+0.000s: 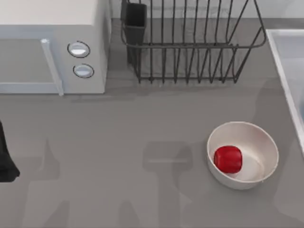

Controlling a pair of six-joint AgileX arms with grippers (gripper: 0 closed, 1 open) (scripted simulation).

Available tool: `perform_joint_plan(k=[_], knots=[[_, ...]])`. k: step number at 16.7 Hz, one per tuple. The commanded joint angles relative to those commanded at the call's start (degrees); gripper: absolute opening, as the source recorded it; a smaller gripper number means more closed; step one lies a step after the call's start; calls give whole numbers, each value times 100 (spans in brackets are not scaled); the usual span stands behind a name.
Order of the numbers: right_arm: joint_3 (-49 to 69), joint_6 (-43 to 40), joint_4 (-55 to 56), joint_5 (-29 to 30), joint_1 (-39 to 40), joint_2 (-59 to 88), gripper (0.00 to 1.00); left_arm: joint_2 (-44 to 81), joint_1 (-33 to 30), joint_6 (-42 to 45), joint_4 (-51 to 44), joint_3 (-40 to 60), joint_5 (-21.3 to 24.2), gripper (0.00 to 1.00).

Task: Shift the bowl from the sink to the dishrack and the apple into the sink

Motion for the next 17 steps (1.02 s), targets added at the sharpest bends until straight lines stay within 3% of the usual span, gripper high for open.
perform_joint_plan(k=[9, 14, 17], knots=[[-662, 38, 1387, 12, 10, 713, 100, 0, 0, 0, 0, 0, 0, 100], [-725, 41, 1517, 13, 12, 780, 100, 0, 0, 0, 0, 0, 0, 100], [-725, 41, 1517, 13, 12, 780, 77, 0, 0, 0, 0, 0, 0, 100]])
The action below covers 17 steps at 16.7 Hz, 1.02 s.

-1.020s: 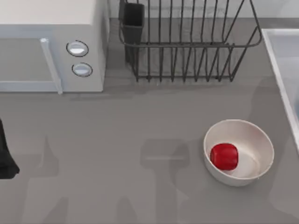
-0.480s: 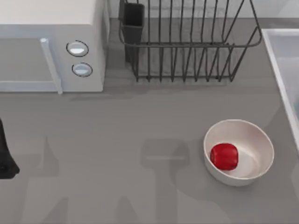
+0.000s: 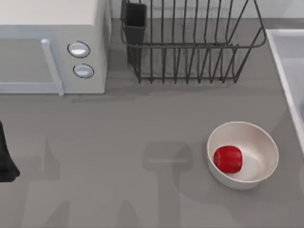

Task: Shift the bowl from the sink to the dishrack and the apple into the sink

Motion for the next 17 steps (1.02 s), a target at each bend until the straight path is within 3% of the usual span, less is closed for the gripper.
perform_joint_plan(k=[10, 17], knots=[[0, 0, 0, 0, 0, 0, 2, 0, 0, 0, 0, 0, 0, 100], [0, 0, 0, 0, 0, 0, 0, 0, 0, 0, 0, 0, 0, 100]])
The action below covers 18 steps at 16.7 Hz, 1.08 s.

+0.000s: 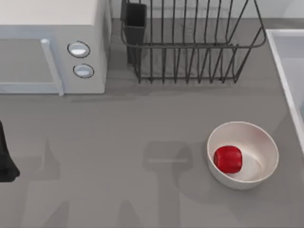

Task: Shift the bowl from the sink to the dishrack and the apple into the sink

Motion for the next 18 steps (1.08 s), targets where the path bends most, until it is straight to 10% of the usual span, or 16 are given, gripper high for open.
perform_joint_plan(k=[18], knots=[[-2523, -1920, -2695, -223, -1750, -5267, 0, 0, 0, 0, 0, 0, 0, 100]])
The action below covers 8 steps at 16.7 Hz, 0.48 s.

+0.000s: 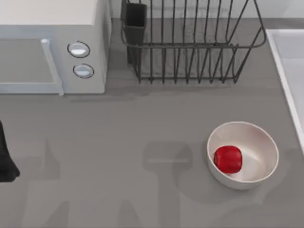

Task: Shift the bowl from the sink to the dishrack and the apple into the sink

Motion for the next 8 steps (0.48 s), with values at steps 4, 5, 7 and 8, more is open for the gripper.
perform_joint_plan(k=[4, 5, 7, 8], knots=[[-627, -437, -681, -41, -495, -1217, 0, 0, 0, 0, 0, 0, 0, 100], [-723, -499, -780, -47, -569, -1378, 0, 0, 0, 0, 0, 0, 0, 100], [-809, -553, -867, -51, -633, -1514, 0, 0, 0, 0, 0, 0, 0, 100], [-809, -553, -867, -51, -633, -1514, 0, 0, 0, 0, 0, 0, 0, 100]])
